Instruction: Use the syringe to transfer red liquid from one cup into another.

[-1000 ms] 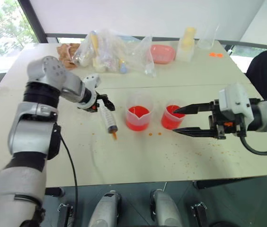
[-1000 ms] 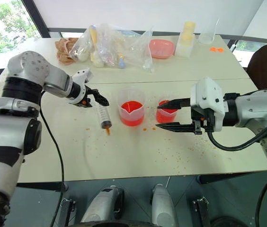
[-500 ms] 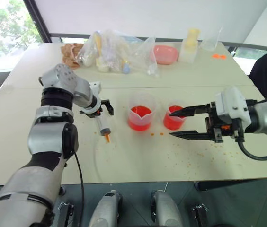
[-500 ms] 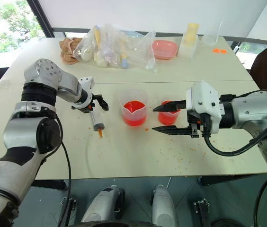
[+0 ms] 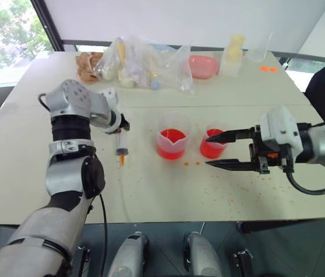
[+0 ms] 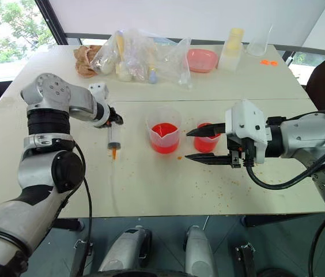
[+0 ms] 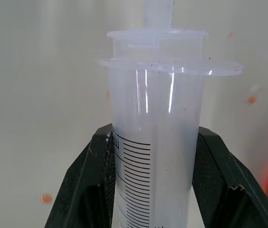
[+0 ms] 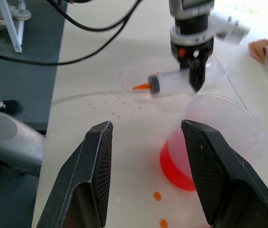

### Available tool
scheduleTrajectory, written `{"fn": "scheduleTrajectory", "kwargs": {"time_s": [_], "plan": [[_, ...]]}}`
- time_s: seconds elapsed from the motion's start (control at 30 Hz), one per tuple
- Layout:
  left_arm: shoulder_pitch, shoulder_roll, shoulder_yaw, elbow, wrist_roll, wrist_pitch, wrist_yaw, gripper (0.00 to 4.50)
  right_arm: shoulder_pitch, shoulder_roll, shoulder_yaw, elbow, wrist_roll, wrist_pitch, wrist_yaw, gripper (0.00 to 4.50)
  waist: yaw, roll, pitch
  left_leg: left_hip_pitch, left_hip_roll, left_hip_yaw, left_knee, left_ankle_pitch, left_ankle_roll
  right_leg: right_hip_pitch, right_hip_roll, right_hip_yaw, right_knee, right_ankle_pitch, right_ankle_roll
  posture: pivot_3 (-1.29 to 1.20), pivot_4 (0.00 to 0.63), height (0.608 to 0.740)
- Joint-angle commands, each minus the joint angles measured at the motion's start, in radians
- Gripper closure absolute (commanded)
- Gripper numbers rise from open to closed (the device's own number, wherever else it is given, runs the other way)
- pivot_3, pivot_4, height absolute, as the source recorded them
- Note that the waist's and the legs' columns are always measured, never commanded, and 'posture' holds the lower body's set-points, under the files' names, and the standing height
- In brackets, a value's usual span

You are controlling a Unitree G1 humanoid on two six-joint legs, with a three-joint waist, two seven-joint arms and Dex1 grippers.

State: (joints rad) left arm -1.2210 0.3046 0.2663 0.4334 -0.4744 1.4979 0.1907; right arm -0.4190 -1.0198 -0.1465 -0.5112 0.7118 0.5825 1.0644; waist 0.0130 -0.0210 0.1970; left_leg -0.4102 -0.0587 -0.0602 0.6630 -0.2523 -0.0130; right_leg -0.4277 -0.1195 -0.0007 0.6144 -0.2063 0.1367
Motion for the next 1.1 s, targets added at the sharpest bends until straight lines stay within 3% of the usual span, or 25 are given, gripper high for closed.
{"fn": "scheduleTrajectory", "kwargs": {"time_s": [0.03, 0.23, 0.4, 0.67, 1.1], "plan": [[-0.035, 0.064, -0.13, -0.222, 0.016, -0.356, -0.278, 2.91, -0.021, -0.001, -0.11, 0.054, -0.038, -0.012, -0.086, 2.11, 0.001, 0.0, 0.0, -0.001, 0.0, 0.0, 0.0, 0.001, -0.001, 0.0, 0.0, 0.0, -0.001, 0.0, 0.0, 0.0, 0.15, 0.74], [-0.013, 0.041, -0.009, -0.361, -0.195, -0.554, -0.621, 2.91, -0.084, 0.005, -0.144, 0.199, -0.218, -0.128, -0.227, 2.11, 0.0, 0.001, -0.001, -0.001, 0.001, 0.002, 0.0, 0.001, -0.002, -0.001, 0.0, 0.001, -0.003, 0.0, -0.001, 0.0, 0.15, 0.74], [0.099, 0.004, -0.122, -0.45, -0.249, -0.62, -0.834, 2.91, -0.206, 0.05, -0.102, 0.281, -0.292, -0.211, -0.288, 2.11, -0.008, 0.002, -0.001, 0.0, 0.0, 0.003, 0.0, -0.001, 0.002, 0.0, 0.0, 0.002, -0.002, 0.0, -0.001, 0.0, 0.15, 0.74], [0.283, 0.003, -0.343, -0.425, -0.084, -0.857, -1.025, 2.91, -0.326, 0.136, -0.064, 0.317, -0.322, -0.268, -0.321, 2.11, -0.01, 0.003, -0.001, 0.001, 0.0, 0.003, 0.0, -0.001, 0.003, 0.0, 0.002, 0.002, -0.001, 0.001, -0.001, 0.0, 0.15, 0.74], [0.333, -0.008, -0.387, -0.373, 0.005, -0.969, -1.081, 2.91, -0.337, 0.203, -0.03, 0.278, -0.306, -0.257, -0.305, 2.11, -0.003, 0.003, -0.001, 0.0, 0.001, 0.003, 0.0, -0.003, 0.006, 0.0, 0.002, 0.002, -0.001, 0.0, -0.001, 0.0, 0.15, 0.74]]}}
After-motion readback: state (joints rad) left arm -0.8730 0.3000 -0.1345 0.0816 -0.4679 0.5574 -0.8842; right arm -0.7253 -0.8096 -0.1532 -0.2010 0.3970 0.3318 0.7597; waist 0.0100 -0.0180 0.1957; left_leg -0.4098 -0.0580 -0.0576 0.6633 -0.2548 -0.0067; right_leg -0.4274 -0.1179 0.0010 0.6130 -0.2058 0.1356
